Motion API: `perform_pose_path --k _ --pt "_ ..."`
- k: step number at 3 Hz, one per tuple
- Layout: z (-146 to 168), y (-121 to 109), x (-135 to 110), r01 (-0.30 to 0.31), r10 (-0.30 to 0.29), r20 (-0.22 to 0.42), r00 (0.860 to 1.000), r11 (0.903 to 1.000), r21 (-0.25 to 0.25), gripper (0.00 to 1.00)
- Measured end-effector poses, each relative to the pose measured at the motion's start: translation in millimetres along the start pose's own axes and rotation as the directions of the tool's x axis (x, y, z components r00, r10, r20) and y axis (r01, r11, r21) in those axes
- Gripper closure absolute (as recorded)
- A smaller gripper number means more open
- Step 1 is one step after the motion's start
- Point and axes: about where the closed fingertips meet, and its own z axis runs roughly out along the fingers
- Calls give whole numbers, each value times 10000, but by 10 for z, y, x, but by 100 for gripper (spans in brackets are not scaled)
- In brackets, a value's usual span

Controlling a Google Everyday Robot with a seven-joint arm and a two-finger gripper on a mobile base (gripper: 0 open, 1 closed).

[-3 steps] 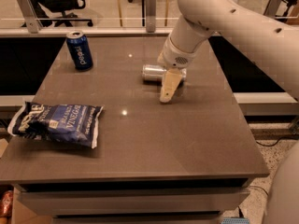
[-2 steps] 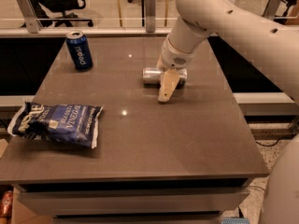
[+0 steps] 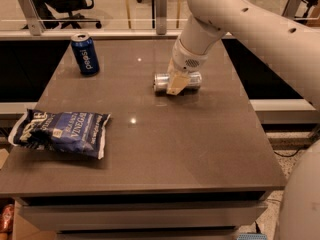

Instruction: Pick redbull can

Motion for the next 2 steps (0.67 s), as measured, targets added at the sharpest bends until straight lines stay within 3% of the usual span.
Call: perform_pose_path --k 1,2 --pt "-30 -55 -20 101 -101 -20 9999 9999 10 100" --pt "-132 -142 -46 225 -224 -45 9997 9996 173 100"
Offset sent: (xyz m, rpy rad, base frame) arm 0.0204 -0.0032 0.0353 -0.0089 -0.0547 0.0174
